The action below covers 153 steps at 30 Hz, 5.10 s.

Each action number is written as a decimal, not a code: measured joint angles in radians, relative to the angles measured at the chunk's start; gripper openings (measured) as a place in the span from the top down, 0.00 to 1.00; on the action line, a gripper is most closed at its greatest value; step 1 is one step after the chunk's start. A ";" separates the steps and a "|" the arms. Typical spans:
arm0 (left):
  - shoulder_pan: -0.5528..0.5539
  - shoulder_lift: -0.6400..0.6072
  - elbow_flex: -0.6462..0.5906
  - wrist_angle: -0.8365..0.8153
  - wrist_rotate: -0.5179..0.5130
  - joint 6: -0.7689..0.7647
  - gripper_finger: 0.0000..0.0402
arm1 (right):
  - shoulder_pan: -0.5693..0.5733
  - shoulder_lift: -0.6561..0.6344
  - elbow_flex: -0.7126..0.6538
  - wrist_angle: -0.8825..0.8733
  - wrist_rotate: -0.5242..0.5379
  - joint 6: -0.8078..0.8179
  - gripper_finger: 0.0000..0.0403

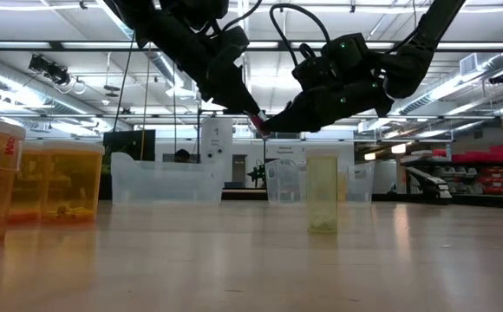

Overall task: Pick and place medicine bottles into bin by pill shape (circle, oval)
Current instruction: Put the blue pill bottle into the right transparent bin

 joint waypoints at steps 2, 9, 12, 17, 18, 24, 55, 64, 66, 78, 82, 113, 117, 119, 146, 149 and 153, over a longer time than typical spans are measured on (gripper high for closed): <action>0.000 0.000 0.000 0.000 0.000 0.000 0.66 | 0.000 0.000 0.000 0.000 0.000 0.000 0.55; 0.000 0.000 0.000 0.012 0.000 -0.008 0.64 | -0.017 -0.008 -0.001 -0.010 0.038 0.009 0.51; 0.000 0.000 0.000 0.029 -0.001 -0.008 0.66 | -0.034 -0.023 -0.001 -0.031 0.039 0.024 0.50; 0.001 0.007 0.000 0.086 -0.001 -0.006 0.67 | -0.053 -0.060 -0.001 -0.092 0.039 0.028 0.48; 0.003 0.014 0.000 0.100 -0.001 -0.002 0.66 | -0.056 -0.071 -0.001 -0.110 0.040 0.028 0.47; 0.021 0.074 0.000 0.186 0.003 0.018 0.65 | -0.069 -0.161 -0.001 -0.242 0.072 0.017 0.43; 0.117 0.447 0.482 -0.089 0.054 0.125 0.65 | -0.277 -0.272 0.000 -0.693 0.174 0.059 0.38; 0.126 0.447 0.482 -0.114 0.075 0.118 0.66 | -0.311 -0.324 0.000 -0.703 0.178 0.055 0.38; 0.127 0.450 0.482 -0.111 0.078 0.116 0.65 | -0.317 -0.371 0.000 -0.715 0.185 0.055 0.38; 0.134 0.496 0.501 -0.104 0.075 0.070 0.67 | -0.322 -0.637 0.001 -0.722 0.192 0.061 0.38; 0.139 0.496 0.558 -0.141 0.076 0.070 0.65 | -0.322 -0.644 0.001 -0.723 0.193 0.065 0.38; 0.138 0.723 0.944 -0.697 0.105 0.124 0.63 | -0.354 -0.655 0.000 -0.740 0.200 0.054 0.38; 0.139 0.723 0.944 -0.707 0.134 0.127 0.65 | -0.354 -0.655 0.000 -0.740 0.188 0.059 0.38; 0.140 0.723 0.944 -0.707 0.134 0.148 0.66 | -0.354 -0.655 0.000 -0.740 0.183 0.061 0.38; 0.140 0.722 0.944 -0.731 0.135 0.260 0.61 | -0.354 -0.654 0.000 -0.739 0.165 0.065 0.38; 0.140 0.722 0.944 -0.737 0.135 0.265 0.61 | -0.354 -0.654 0.000 -0.739 0.165 0.066 0.38; 0.140 0.722 0.944 -0.737 0.135 0.265 0.62 | -0.354 -0.654 0.000 -0.739 0.165 0.069 0.38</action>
